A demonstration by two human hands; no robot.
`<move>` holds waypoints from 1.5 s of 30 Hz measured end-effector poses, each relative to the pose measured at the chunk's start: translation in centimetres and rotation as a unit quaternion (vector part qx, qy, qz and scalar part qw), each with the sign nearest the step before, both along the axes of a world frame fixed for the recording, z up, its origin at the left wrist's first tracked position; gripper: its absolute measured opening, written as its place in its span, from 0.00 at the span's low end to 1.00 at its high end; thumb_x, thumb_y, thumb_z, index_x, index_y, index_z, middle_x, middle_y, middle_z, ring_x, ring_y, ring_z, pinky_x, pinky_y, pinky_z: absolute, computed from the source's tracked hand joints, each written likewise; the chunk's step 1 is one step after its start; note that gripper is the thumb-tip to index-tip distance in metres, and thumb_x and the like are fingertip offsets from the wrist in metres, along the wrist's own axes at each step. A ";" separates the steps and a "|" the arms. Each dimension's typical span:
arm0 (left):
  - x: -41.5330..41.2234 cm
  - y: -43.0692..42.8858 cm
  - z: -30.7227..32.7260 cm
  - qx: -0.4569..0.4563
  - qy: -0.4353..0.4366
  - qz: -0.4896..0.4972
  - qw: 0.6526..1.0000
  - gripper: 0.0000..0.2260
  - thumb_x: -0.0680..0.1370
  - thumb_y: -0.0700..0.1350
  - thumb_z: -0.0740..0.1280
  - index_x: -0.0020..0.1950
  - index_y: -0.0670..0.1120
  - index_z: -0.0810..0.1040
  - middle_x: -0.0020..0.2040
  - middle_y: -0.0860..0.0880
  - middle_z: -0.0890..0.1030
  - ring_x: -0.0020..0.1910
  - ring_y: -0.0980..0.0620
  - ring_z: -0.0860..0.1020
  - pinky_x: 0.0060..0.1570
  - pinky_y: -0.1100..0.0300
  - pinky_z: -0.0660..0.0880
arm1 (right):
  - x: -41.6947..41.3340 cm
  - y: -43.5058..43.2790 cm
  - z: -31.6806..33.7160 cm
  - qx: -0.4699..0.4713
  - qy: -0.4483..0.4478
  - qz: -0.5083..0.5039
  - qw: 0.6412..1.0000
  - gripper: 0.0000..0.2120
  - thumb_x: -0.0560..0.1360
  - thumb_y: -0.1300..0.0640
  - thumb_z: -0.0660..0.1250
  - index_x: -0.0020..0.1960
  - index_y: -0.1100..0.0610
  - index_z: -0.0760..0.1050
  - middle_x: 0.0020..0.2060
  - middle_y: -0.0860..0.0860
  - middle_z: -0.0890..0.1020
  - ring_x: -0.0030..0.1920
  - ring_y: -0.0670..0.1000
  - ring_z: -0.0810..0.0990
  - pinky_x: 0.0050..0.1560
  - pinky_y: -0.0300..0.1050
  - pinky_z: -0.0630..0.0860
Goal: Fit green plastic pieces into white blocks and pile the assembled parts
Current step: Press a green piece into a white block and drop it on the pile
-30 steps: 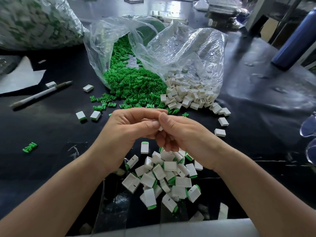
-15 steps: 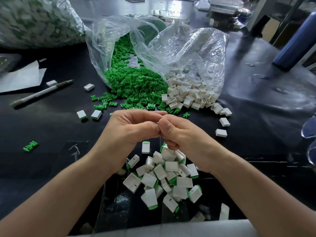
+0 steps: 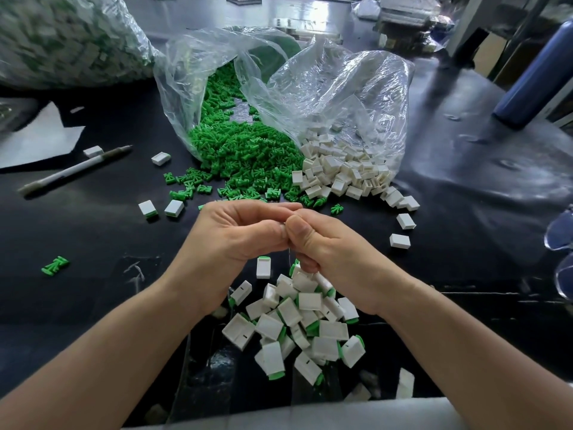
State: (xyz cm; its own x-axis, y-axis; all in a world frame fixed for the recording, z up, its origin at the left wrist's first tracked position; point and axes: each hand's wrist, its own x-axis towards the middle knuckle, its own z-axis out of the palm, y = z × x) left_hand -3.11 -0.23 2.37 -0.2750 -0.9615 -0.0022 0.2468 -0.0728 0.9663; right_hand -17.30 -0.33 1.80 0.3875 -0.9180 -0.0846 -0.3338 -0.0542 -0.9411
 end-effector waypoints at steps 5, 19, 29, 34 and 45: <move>0.0 0.0 0.1 0.001 -0.005 0.004 1.000 0.07 0.64 0.35 0.67 0.36 0.42 0.85 0.43 0.46 0.85 0.39 0.50 0.84 0.37 0.64 0.78 | 0.1 0.1 0.2 0.004 -0.012 -0.008 1.000 0.11 0.81 0.56 0.52 0.52 0.53 0.74 0.26 0.28 0.73 0.31 0.31 0.71 0.38 0.34 0.63; 0.3 -0.1 0.1 0.002 -0.010 -0.024 1.000 0.08 0.66 0.35 0.69 0.42 0.43 0.85 0.40 0.39 0.84 0.37 0.44 0.83 0.38 0.62 0.79 | -0.3 0.1 0.5 -0.001 -0.119 0.095 0.988 0.16 0.82 0.58 0.46 0.63 0.56 0.68 0.27 0.35 0.75 0.32 0.35 0.72 0.34 0.26 0.66; 0.1 -0.1 0.1 0.022 -0.020 -0.012 0.999 0.13 0.61 0.45 0.70 0.43 0.43 0.84 0.42 0.44 0.85 0.39 0.51 0.83 0.39 0.63 0.80 | -1.6 -1.2 0.4 0.099 -0.087 -0.008 0.991 0.30 0.70 0.35 0.49 0.34 0.58 0.77 0.22 0.46 0.70 0.24 0.43 0.66 0.26 0.33 0.63; 0.3 0.1 0.3 0.007 -0.078 -0.017 0.997 0.11 0.58 0.47 0.71 0.38 0.46 0.85 0.33 0.47 0.84 0.31 0.55 0.80 0.29 0.66 0.75 | -3.2 -2.7 -0.3 -0.059 0.080 -0.177 0.979 0.19 0.77 0.46 0.59 0.34 0.56 0.77 0.24 0.45 0.72 0.27 0.43 0.69 0.35 0.40 0.68; -0.2 0.6 0.5 0.011 -0.137 -0.065 0.988 0.16 0.59 0.52 0.70 0.38 0.42 0.83 0.32 0.47 0.82 0.28 0.56 0.77 0.25 0.67 0.70 | -4.3 -5.4 -2.9 -0.225 0.364 -0.186 0.884 0.24 0.78 0.62 0.58 0.73 0.54 0.60 0.73 0.50 0.62 0.72 0.52 0.57 0.70 0.47 0.53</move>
